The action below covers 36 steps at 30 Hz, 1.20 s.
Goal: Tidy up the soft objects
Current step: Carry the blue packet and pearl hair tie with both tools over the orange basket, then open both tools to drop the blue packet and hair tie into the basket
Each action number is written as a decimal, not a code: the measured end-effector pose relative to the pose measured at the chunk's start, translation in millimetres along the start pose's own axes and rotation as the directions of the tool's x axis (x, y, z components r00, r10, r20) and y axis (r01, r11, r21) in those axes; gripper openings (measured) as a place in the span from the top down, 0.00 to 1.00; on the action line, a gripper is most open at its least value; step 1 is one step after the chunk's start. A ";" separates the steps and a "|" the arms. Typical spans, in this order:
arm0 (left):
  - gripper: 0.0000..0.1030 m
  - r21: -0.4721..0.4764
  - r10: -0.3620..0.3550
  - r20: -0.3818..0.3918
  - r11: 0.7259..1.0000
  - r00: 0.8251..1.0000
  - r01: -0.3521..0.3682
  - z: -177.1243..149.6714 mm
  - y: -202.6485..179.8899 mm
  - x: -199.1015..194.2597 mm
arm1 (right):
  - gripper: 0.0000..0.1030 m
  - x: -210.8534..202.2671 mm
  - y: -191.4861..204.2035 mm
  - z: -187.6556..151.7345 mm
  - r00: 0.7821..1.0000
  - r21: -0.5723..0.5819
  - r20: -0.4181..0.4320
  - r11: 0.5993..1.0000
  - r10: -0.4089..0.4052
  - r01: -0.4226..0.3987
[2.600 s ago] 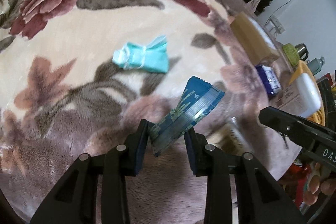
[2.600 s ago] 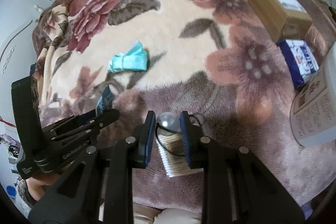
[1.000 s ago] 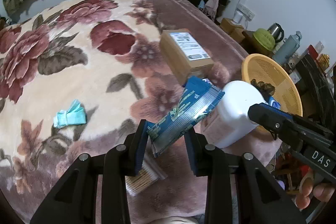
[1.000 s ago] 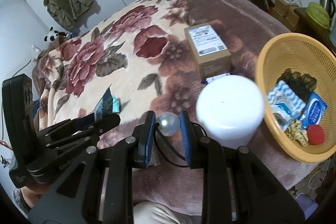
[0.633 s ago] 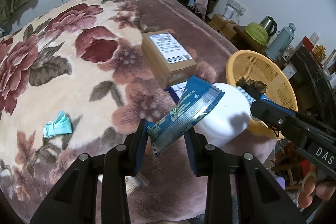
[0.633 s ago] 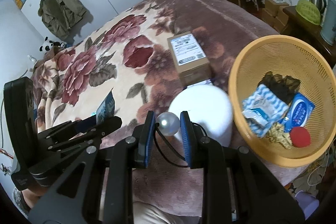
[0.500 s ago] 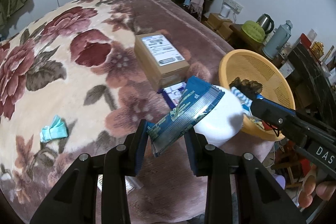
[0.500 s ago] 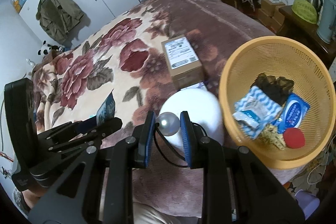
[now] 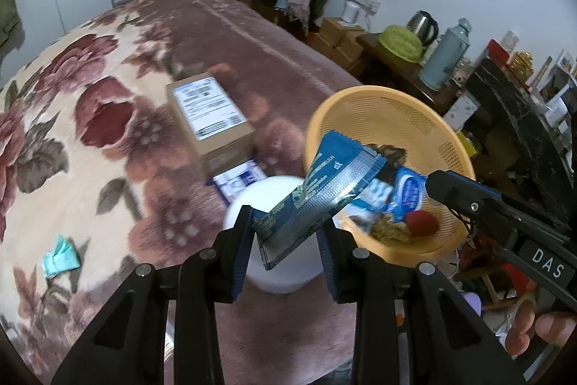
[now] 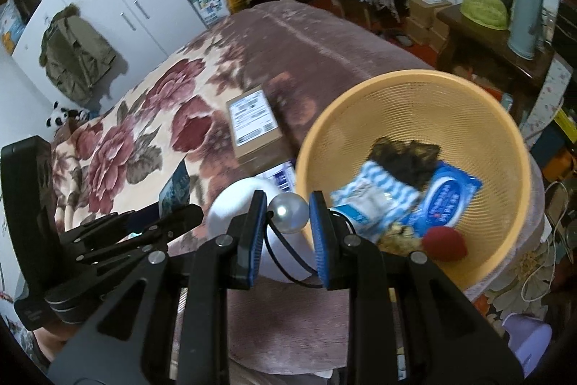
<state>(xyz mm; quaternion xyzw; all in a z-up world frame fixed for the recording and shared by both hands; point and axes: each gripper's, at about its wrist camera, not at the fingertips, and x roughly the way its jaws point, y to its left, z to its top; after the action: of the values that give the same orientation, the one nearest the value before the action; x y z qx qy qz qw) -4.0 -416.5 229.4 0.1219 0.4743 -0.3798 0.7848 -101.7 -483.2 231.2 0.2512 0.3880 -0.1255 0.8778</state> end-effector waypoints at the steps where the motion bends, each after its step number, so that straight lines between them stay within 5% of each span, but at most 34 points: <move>1: 0.66 0.006 -0.005 -0.001 1.000 1.000 0.005 2.0 -4.2 1.7 | 0.76 -2.5 -4.8 1.5 1.000 0.008 0.005 1.000 -0.006 0.006; 14: 0.65 0.075 -0.105 -0.008 0.992 0.994 0.105 20.8 -74.3 25.2 | 0.75 -27.0 -58.8 9.3 0.995 0.100 0.052 0.992 -0.083 0.078; 17: 0.41 0.090 -0.141 -0.018 0.986 0.990 0.142 18.9 -86.2 30.2 | 0.72 -29.3 -72.1 9.0 0.992 0.142 0.067 0.985 -0.106 0.095; 20: 0.22 0.111 -0.138 -0.009 0.984 0.990 0.138 14.0 -88.5 27.4 | 0.49 -30.7 -84.2 8.0 0.990 0.193 0.059 0.974 -0.129 0.116; 24: 0.06 0.124 -0.092 0.008 0.988 0.996 0.090 6.9 -78.4 20.0 | 0.40 -32.9 -88.3 5.4 0.987 0.202 0.056 0.970 -0.150 0.136; 29: 0.03 0.111 -0.047 0.027 0.993 0.999 0.043 1.5 -57.7 11.0 | 0.00 -28.0 -81.2 -0.1 0.989 0.199 0.041 0.971 -0.145 0.134; 36: 0.03 0.059 -0.018 0.049 0.998 0.999 0.015 -7.9 -23.6 -3.8 | 0.00 -22.3 -64.4 -7.7 0.989 0.177 0.020 0.974 -0.144 0.138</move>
<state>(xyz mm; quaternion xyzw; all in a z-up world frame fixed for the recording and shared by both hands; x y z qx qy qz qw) -26.9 -426.4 232.5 0.1316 0.4443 -0.4031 0.7892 -148.1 -532.8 221.2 0.2973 0.3777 -0.2252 0.8475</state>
